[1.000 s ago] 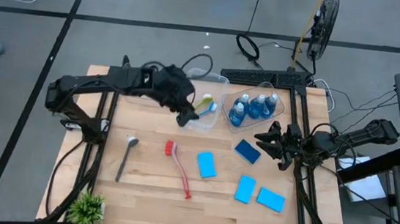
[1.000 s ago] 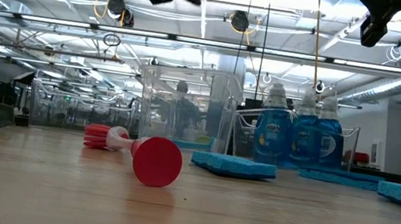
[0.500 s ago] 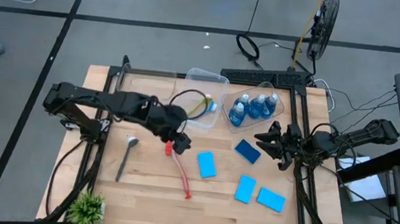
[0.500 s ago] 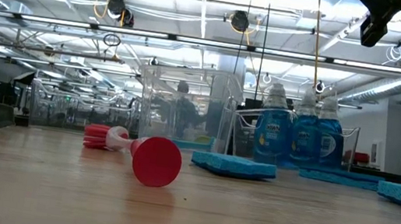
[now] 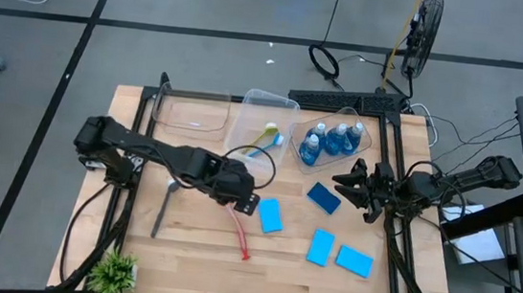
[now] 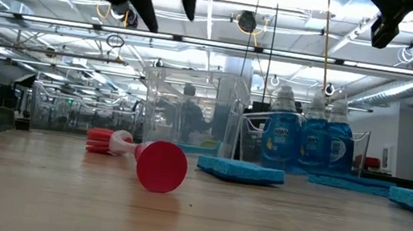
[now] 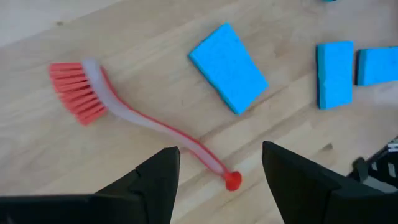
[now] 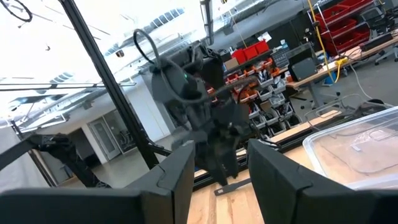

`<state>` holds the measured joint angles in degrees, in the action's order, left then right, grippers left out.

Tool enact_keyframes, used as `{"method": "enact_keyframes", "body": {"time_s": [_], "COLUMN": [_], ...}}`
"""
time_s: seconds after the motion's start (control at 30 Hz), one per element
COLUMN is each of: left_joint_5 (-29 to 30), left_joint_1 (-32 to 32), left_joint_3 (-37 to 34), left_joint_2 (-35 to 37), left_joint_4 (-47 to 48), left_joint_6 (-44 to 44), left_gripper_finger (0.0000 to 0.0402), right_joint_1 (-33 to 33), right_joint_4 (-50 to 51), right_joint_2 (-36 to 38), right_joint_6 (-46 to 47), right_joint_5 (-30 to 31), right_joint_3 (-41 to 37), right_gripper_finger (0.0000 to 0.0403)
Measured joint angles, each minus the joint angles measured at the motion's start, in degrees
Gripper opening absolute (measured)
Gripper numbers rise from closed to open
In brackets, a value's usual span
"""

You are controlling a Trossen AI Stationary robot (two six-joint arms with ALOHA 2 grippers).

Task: Pick & Place Kitchen Sink Supplies
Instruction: Put the red dish brush into the transparent container

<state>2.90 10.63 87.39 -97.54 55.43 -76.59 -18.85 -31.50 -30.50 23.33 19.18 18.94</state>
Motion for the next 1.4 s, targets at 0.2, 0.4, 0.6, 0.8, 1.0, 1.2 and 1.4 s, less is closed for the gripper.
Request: {"method": "enact_keyframes", "body": {"time_s": [0.2, 0.4, 0.6, 0.8, 1.0, 1.2, 1.4], "left_joint_5": [-0.66, -4.05, -7.09, -7.97, -10.17, -11.99, -11.44], "left_joint_1": [-0.07, -0.04, 0.04, 0.38, 1.02, 2.65, 2.54], "left_joint_3": [0.04, 0.04, 0.04, -0.05, -6.06, -10.64, -11.19], "left_joint_2": [-5.12, -9.28, -12.99, -15.01, -14.12, -14.12, -14.09], "left_joint_4": [0.02, 0.97, 1.49, 1.78, 0.88, -9.73, -15.79], "left_joint_6": [-2.66, -5.62, -6.7, -7.26, -12.24, -15.76, -17.91], "left_gripper_finger": [0.023, 0.023, 0.023, 0.023, 0.023, 0.023, 0.023], "right_joint_1": [0.0, 0.0, 0.0, 0.0, 0.0, 0.0, 0.0], "right_joint_4": [0.01, -0.01, -0.01, -0.01, 0.02, 0.05, 0.03], "right_joint_2": [0.02, 0.0, 0.02, 0.02, 0.02, 0.02, 0.02], "right_joint_6": [0.0, 0.02, 0.01, 0.0, 0.0, -0.15, -0.2], "right_joint_5": [-0.02, -0.02, -0.07, -0.09, -0.09, -0.04, 0.09], "right_joint_3": [0.0, 0.0, 0.0, 0.0, 0.0, 0.0, 0.0], "right_gripper_finger": [0.0134, 0.0134, 0.0134, 0.0134, 0.0134, 0.0134, 0.0134]}}
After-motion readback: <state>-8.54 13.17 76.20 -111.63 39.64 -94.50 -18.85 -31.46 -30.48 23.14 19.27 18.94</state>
